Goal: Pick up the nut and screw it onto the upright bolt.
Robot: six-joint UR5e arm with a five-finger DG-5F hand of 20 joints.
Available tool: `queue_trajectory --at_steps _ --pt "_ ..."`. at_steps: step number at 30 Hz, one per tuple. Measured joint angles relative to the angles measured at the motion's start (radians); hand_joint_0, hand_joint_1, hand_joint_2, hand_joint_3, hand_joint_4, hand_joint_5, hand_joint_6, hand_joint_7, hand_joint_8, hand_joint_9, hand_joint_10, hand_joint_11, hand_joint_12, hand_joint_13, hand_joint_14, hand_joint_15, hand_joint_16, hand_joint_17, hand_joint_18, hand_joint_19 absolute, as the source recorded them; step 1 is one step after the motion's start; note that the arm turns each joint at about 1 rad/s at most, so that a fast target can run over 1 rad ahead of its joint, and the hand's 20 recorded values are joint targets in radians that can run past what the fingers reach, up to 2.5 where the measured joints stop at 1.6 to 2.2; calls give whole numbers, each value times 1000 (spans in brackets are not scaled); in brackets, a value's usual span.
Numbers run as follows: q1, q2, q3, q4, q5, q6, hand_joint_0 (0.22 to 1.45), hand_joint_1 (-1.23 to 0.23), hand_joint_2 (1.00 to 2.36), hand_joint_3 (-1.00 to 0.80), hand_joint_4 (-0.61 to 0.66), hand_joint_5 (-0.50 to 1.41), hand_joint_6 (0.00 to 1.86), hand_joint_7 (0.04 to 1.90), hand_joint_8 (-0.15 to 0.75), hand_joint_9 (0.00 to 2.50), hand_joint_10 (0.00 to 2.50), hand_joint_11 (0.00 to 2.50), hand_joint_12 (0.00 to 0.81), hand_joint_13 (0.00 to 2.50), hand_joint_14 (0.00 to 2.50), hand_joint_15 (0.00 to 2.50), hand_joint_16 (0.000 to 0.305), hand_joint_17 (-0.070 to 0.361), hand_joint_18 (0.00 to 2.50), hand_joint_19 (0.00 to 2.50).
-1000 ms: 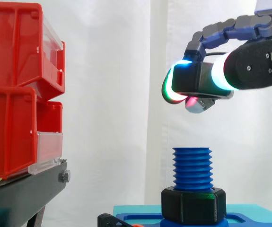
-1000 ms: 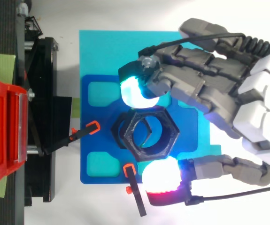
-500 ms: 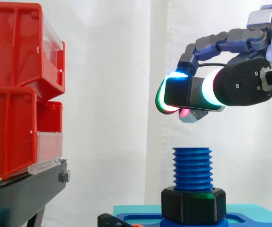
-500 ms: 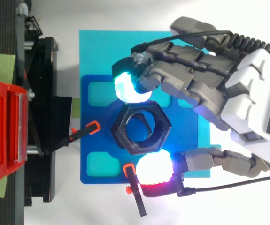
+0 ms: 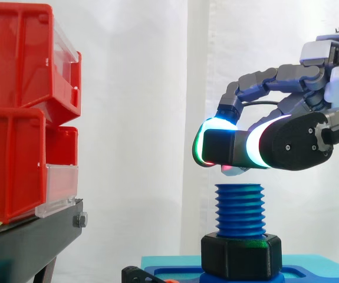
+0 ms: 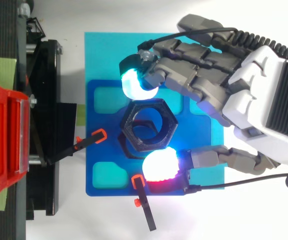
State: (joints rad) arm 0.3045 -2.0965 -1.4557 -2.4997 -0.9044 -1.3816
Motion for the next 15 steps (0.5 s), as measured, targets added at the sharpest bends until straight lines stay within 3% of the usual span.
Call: queue_trajectory --at_steps 15 --pt "2 -7 0 -11 -4 0 556 -670 1000 -500 202 -136 500 1262 274 757 8 263 326 607 3 86 40 90 571 238"
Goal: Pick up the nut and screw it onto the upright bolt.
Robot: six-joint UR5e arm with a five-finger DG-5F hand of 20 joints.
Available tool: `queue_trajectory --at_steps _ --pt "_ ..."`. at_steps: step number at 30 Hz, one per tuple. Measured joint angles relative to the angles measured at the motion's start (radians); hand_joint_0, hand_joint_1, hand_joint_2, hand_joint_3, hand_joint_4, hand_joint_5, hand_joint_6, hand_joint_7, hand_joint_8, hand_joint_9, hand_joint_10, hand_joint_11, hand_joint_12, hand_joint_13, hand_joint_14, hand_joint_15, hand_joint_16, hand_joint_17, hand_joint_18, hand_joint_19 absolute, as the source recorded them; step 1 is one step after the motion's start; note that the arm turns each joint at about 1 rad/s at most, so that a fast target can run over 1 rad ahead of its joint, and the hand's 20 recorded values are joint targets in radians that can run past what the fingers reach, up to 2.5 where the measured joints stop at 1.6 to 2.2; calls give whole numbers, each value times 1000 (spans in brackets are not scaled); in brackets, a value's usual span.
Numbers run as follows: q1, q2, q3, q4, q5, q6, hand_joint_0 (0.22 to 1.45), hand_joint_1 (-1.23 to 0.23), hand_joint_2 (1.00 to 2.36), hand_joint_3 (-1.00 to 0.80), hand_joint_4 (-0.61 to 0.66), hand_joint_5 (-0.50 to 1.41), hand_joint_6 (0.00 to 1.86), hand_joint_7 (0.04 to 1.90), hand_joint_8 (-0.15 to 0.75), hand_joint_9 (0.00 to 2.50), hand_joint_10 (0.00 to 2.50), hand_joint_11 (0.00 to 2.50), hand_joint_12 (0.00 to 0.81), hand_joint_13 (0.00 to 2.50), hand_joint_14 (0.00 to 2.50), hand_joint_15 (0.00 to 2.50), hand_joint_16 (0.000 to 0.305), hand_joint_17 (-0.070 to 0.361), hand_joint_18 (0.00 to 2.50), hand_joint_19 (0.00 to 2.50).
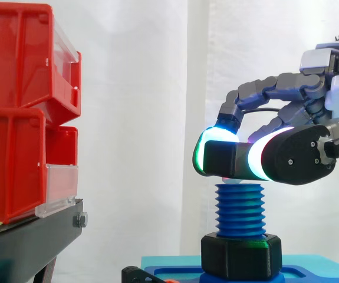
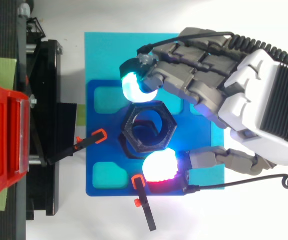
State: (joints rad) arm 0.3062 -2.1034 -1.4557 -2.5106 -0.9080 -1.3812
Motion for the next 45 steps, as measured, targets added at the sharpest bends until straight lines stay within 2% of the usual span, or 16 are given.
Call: queue_trajectory --at_steps 45 --pt "14 -1 0 54 -3 -2 558 -662 1000 -500 209 -135 500 1257 276 773 7 258 326 626 3 88 39 89 579 243"
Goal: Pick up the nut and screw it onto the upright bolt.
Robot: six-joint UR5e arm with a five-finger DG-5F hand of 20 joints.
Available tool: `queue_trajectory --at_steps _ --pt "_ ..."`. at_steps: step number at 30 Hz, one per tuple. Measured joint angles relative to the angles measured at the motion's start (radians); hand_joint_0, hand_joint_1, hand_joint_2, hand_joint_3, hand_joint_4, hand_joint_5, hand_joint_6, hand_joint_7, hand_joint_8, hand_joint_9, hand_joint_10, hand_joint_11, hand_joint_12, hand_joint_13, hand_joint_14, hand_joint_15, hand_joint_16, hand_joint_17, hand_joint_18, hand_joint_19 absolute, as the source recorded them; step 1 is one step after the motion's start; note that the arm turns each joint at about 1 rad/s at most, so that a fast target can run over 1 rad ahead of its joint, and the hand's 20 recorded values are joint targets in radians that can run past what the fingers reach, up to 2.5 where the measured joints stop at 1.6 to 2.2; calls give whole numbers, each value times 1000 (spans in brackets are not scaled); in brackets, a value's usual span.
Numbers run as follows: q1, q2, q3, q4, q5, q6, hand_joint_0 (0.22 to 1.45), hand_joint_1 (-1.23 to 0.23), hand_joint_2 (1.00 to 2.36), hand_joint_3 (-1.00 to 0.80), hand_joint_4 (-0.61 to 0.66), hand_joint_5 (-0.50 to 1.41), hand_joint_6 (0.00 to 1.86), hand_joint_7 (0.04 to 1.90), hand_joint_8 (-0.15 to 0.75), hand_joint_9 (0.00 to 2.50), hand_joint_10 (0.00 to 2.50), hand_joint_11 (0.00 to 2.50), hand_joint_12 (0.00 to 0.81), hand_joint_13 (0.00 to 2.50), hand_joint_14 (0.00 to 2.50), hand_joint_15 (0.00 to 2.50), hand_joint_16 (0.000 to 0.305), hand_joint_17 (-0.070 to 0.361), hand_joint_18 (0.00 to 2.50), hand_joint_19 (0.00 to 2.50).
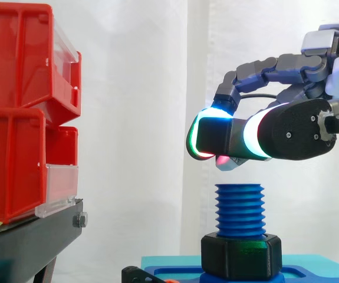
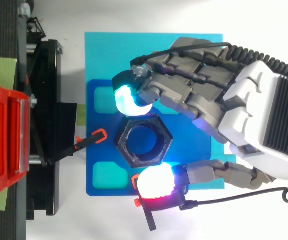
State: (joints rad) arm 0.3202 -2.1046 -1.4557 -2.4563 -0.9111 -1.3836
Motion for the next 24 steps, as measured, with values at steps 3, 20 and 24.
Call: queue_trajectory --at_steps 3,20,24 --pt "0 0 0 0 -1 0 557 -663 1000 -500 205 -135 501 1256 274 774 7 267 325 627 3 94 39 89 582 252" --pt "2 -41 1 16 -3 23 557 -662 1000 -500 203 -135 501 1256 277 775 8 266 321 628 3 92 39 89 587 245" --pt "0 -46 3 1 -2 40 558 -662 1000 -500 201 -135 500 1258 277 775 8 270 319 626 3 91 39 89 586 246"
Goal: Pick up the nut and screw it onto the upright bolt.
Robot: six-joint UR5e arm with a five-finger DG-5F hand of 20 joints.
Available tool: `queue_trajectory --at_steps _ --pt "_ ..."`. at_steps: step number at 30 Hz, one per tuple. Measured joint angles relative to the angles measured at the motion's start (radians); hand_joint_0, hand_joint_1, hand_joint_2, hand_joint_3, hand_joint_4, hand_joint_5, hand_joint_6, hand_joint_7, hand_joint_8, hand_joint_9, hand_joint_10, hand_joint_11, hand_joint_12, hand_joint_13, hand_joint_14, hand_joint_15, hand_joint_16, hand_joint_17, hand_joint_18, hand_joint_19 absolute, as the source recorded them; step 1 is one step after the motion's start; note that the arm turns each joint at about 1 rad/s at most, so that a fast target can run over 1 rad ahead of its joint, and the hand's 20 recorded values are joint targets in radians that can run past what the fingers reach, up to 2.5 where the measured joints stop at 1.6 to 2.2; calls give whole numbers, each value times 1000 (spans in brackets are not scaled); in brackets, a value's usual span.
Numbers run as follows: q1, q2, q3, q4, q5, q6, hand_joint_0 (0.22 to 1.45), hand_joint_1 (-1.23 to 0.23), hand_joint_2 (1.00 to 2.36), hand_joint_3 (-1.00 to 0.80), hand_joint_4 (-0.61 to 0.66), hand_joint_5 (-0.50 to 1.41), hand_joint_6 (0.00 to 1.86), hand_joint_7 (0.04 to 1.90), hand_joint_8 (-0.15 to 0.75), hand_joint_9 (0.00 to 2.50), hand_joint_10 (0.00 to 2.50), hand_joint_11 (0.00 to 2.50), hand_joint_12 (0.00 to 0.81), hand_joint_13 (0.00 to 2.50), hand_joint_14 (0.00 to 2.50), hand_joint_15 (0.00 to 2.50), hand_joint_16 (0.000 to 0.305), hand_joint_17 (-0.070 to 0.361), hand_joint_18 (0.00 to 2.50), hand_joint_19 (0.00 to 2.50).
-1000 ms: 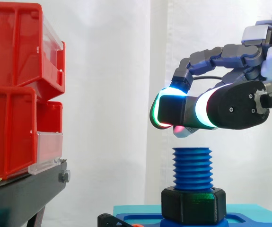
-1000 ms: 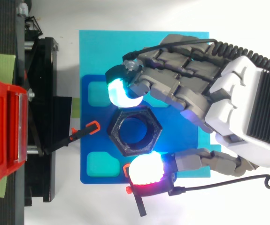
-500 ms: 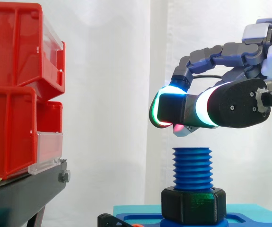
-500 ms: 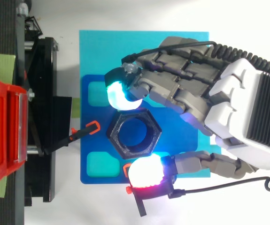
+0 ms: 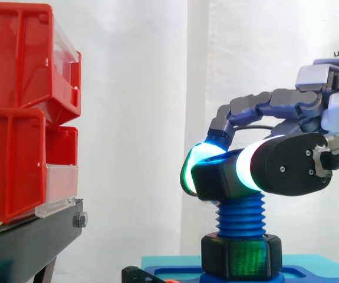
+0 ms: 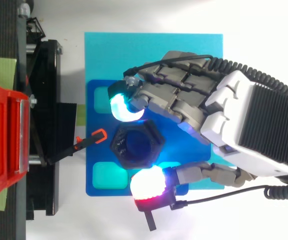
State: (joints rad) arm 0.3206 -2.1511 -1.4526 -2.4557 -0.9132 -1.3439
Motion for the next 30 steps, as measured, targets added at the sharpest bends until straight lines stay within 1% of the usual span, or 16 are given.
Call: queue_trajectory --at_steps 4,14,20,23,25,30 --pt "-1 -1 1 -14 -1 6 557 -662 1000 -500 201 -135 500 1256 277 776 8 259 319 624 3 91 39 89 586 242" --pt "-4 -1 2 -21 -1 8 557 -661 1000 -500 205 -135 500 1256 276 775 7 259 319 624 3 81 39 88 584 249" --pt "-4 -1 10 -26 -1 9 558 -661 1000 -500 205 -135 500 1256 276 775 8 263 318 621 3 91 39 88 584 242" --pt "-5 -1 25 -46 -1 11 557 -661 1000 -500 203 -135 500 1258 275 775 7 266 318 621 3 90 39 88 582 245" --pt "-6 -1 36 -70 -2 13 557 -661 1000 -500 205 -135 500 1257 275 776 7 267 318 621 2 81 39 88 582 241" --pt "-6 -1 46 -106 -3 18 557 -661 1000 -500 197 -134 500 1254 277 775 7 259 318 619 3 87 39 88 581 242"
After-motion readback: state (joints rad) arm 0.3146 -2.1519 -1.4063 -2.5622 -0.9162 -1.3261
